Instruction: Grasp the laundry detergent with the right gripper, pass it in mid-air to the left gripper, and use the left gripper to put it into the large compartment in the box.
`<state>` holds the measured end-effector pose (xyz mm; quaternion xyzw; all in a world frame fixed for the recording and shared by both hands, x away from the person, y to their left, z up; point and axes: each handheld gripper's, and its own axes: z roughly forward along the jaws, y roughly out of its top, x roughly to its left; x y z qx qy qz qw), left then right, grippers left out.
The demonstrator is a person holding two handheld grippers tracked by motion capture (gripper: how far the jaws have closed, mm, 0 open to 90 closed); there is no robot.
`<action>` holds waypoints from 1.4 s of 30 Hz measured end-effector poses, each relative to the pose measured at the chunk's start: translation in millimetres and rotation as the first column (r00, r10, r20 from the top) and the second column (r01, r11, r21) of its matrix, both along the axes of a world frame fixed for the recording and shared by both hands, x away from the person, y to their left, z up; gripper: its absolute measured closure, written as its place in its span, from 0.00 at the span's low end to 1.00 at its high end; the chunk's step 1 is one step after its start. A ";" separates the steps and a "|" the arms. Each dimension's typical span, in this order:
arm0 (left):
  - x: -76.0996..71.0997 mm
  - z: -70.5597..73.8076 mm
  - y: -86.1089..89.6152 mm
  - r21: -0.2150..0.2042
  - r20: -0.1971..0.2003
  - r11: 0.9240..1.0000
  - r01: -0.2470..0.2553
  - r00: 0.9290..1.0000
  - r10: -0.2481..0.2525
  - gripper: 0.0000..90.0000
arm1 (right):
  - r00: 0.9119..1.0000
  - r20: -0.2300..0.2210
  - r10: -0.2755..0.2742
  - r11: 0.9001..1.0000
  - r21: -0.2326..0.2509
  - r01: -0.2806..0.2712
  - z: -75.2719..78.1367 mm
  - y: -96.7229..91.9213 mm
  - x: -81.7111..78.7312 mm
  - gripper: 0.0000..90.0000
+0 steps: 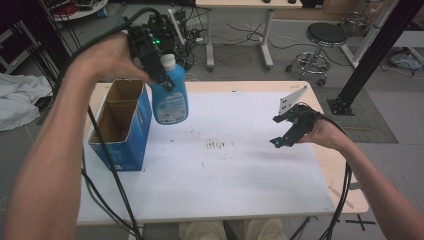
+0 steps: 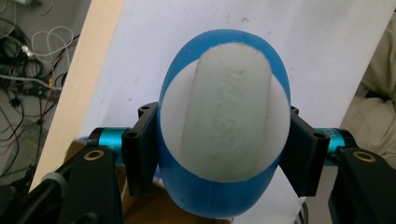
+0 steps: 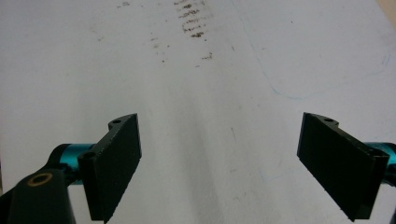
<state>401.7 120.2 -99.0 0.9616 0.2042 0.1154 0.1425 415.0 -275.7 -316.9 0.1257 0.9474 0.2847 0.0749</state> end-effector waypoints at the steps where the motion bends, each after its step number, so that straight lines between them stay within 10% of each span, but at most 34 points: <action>1: -0.2 2.8 5.8 0.001 0.002 1.000 -0.008 1.000 0.008 0.42 | 1.000 0.001 -0.002 1.000 0.001 0.002 -0.8 -1.4 0.1 0.14; 21: 0.1 6.6 91.2 0.037 0.001 0.988 -0.150 0.989 0.150 0.42 | 0.999 -0.010 -0.035 0.999 -0.024 0.035 -16.0 -8.6 -1.8 0.14; 42: 11.8 -47.6 132.1 0.078 -0.066 0.977 -0.197 0.977 0.203 0.42 | 0.998 -0.034 -0.047 0.998 -0.030 0.046 -33.4 -9.6 -6.6 0.14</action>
